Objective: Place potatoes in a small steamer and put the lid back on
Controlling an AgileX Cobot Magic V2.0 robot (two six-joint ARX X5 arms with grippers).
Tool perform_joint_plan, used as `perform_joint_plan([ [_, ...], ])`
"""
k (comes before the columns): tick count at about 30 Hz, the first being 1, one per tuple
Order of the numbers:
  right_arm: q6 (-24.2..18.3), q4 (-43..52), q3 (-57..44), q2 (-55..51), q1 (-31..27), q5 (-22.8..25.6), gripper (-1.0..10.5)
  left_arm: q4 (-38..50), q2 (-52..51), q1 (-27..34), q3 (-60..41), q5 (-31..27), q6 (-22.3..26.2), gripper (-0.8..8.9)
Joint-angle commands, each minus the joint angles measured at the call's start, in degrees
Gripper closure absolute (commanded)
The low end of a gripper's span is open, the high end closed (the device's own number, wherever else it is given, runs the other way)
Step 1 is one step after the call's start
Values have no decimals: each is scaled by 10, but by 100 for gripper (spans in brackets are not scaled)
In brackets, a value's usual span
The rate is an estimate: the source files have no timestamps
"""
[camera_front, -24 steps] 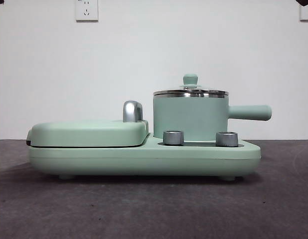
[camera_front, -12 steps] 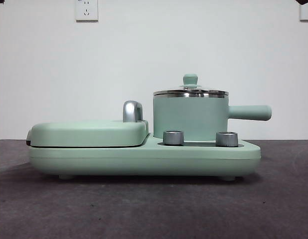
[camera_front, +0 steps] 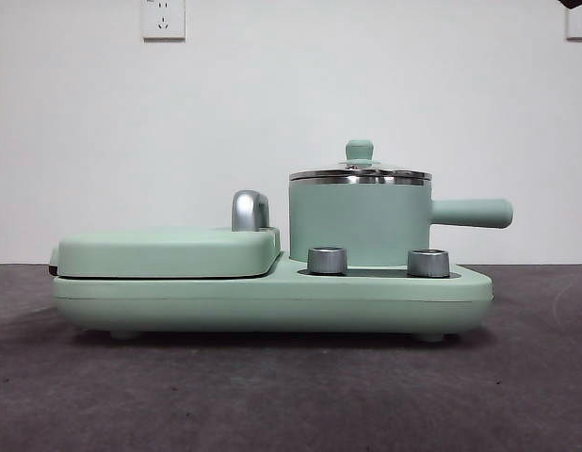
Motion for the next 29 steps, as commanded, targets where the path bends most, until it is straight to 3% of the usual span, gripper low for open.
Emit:
perform_joint_plan([
  [1, 4, 6, 5, 2, 3, 0, 930, 26, -49, 12, -63, -61, 9, 808],
  [10, 4, 6, 5, 2, 3, 0, 930, 26, -165, 48, -195, -83, 3, 808],
  [29, 4, 7, 5, 2, 3, 0, 930, 6, -163, 59, -194, -83, 7, 808],
])
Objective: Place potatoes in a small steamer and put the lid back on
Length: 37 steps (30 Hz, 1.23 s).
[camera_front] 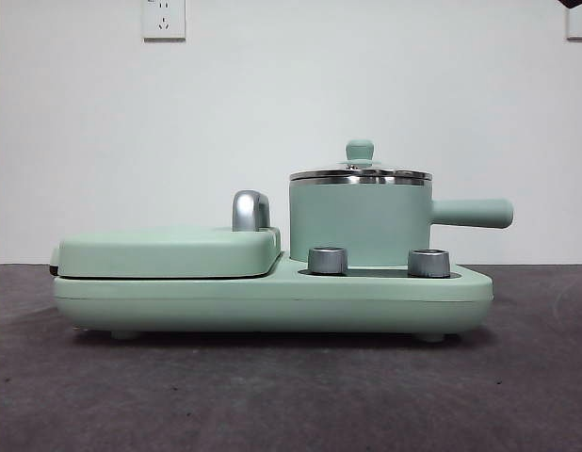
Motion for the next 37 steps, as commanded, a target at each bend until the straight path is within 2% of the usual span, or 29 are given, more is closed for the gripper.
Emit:
perform_joint_plan([
  [1, -1, 10, 5, 2, 3, 7, 930, 7, 0, 0, -11, 0, 8, 808],
  [3, -6, 23, 5, 2, 3, 24, 930, 7, 0, 0, -11, 0, 8, 808],
  [7, -64, 37, -14, -19, 3, 80, 930, 7, 0, 0, -11, 0, 8, 808],
  [9, -90, 70, -63, -49, -3, 134, 930, 7, 0, 0, -11, 0, 8, 808],
  [12, -95, 144, -175, -124, -28, 185, 930, 7, 0, 0, -11, 0, 8, 808],
  [16, -96, 283, -327, -221, -78, 181, 930, 7, 0, 0, -11, 0, 8, 808],
  [20, -96, 384, -429, -297, -136, 150, 930, 7, 0, 0, -11, 0, 8, 808],
  [26, -94, 392, -494, -392, -186, 148, 930, 7, 0, 0, -11, 0, 8, 808],
  [37, -94, 379, -502, -390, -205, 148, 930, 8, 0, 0, -11, 0, 8, 808],
])
